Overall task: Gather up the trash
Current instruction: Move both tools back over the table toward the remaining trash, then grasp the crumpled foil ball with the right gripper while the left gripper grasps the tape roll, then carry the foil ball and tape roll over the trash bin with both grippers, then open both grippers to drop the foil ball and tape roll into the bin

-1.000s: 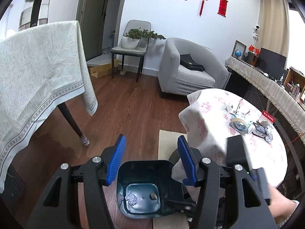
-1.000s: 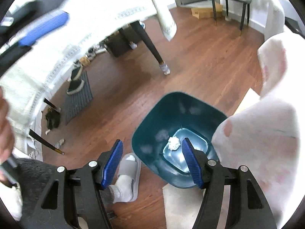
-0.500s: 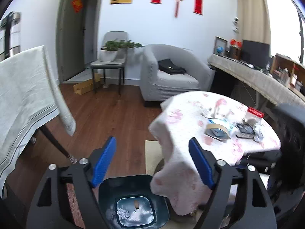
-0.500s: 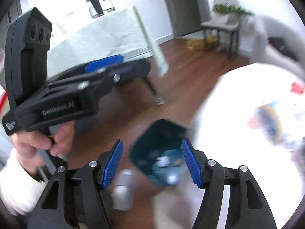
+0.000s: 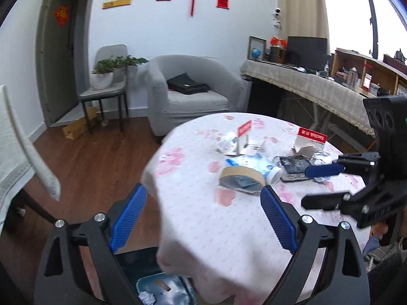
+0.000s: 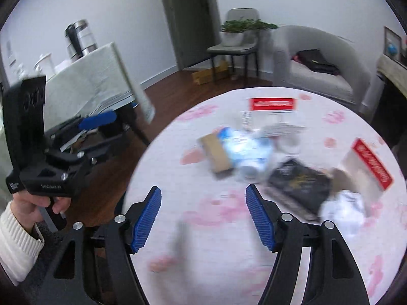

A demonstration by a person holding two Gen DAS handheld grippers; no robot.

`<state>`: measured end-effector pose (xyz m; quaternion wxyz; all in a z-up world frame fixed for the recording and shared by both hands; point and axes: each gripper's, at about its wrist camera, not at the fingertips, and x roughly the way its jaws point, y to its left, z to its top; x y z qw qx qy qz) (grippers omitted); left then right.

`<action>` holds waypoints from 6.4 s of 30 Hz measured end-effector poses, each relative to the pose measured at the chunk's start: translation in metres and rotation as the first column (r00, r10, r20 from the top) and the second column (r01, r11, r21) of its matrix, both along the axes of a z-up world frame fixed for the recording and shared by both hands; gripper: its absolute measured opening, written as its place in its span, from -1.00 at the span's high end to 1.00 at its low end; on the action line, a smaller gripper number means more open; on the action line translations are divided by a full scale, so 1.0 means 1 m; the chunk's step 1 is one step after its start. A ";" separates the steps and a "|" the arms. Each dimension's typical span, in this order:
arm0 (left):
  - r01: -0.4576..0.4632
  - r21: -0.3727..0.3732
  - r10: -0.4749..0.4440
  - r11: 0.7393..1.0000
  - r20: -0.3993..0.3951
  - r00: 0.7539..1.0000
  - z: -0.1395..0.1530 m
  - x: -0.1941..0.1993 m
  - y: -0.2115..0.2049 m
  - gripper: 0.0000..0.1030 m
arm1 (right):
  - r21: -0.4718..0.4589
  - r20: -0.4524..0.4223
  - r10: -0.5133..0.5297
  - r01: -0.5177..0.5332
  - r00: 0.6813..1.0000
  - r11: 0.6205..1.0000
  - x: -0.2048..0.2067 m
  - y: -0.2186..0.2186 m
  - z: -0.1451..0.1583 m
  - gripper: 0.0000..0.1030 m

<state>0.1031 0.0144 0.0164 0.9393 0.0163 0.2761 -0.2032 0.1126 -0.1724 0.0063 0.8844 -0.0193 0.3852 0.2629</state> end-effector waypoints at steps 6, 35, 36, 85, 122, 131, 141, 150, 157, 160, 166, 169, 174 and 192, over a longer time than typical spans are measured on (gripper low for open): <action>0.079 0.037 -0.078 0.996 -0.036 0.996 -0.017 0.021 -0.032 -0.80 | 0.007 0.006 -0.051 0.051 0.999 0.999 0.011 -0.038 0.000 -0.38; 0.175 0.100 -0.162 0.979 -0.127 0.979 -0.046 0.060 -0.080 -0.35 | -0.062 0.054 -0.130 0.133 0.990 0.989 0.006 -0.103 -0.005 -0.58; 0.174 0.102 -0.161 0.979 -0.127 0.979 -0.046 0.060 -0.080 -0.35 | -0.071 0.055 -0.132 0.135 0.990 0.988 0.006 -0.103 -0.005 -0.58; 0.007 0.110 0.012 0.994 -0.174 0.985 -0.041 0.048 -0.075 -0.42 | -0.135 0.056 -0.153 0.159 0.987 0.978 0.005 -0.063 -0.020 0.19; -0.109 0.030 0.112 0.994 -0.154 0.982 -0.024 -0.004 0.008 0.37 | -0.055 0.052 -0.016 0.019 0.999 0.998 -0.010 0.023 -0.005 0.19; -0.136 0.075 0.148 0.988 -0.185 0.972 -0.038 -0.025 0.047 0.37 | -0.017 0.049 0.050 -0.049 0.998 0.999 -0.015 0.070 -0.003 0.19; -0.164 0.100 0.185 0.981 -0.247 0.951 -0.064 -0.030 0.088 0.37 | -0.010 0.036 0.105 -0.105 0.994 0.994 -0.009 0.119 -0.007 0.19; -0.183 0.127 0.216 0.975 -0.331 0.919 -0.096 -0.032 0.116 0.37 | -0.009 0.020 0.157 -0.156 0.987 0.988 -0.006 0.156 -0.013 0.19; -0.173 0.161 0.226 0.972 -0.426 0.876 -0.130 -0.029 0.136 0.37 | -0.016 0.002 0.181 -0.181 0.983 0.983 -0.003 0.179 -0.020 0.19; -0.161 0.189 0.231 0.969 -0.450 0.863 -0.143 -0.031 0.141 0.36 | -0.020 -0.004 0.192 -0.192 0.981 0.981 -0.003 0.189 -0.023 0.19; -0.165 0.190 0.236 0.968 -0.464 0.854 -0.151 -0.035 0.153 0.19 | -0.028 -0.032 0.198 -0.199 0.980 0.980 0.003 0.207 -0.033 0.19; -0.178 0.184 0.244 0.967 -0.452 0.858 -0.149 -0.039 0.159 0.10 | -0.040 -0.054 0.204 -0.206 0.977 0.978 0.005 0.217 -0.042 0.19; -0.200 0.168 0.255 0.965 -0.437 0.863 -0.140 -0.044 0.170 -0.01 | -0.064 -0.089 0.214 -0.220 0.973 0.973 0.009 0.235 -0.057 0.19; -0.275 0.097 0.291 0.957 -0.265 0.919 -0.073 -0.063 0.200 -0.28 | -0.150 -0.230 0.214 -0.252 0.949 0.956 0.023 0.280 -0.125 0.19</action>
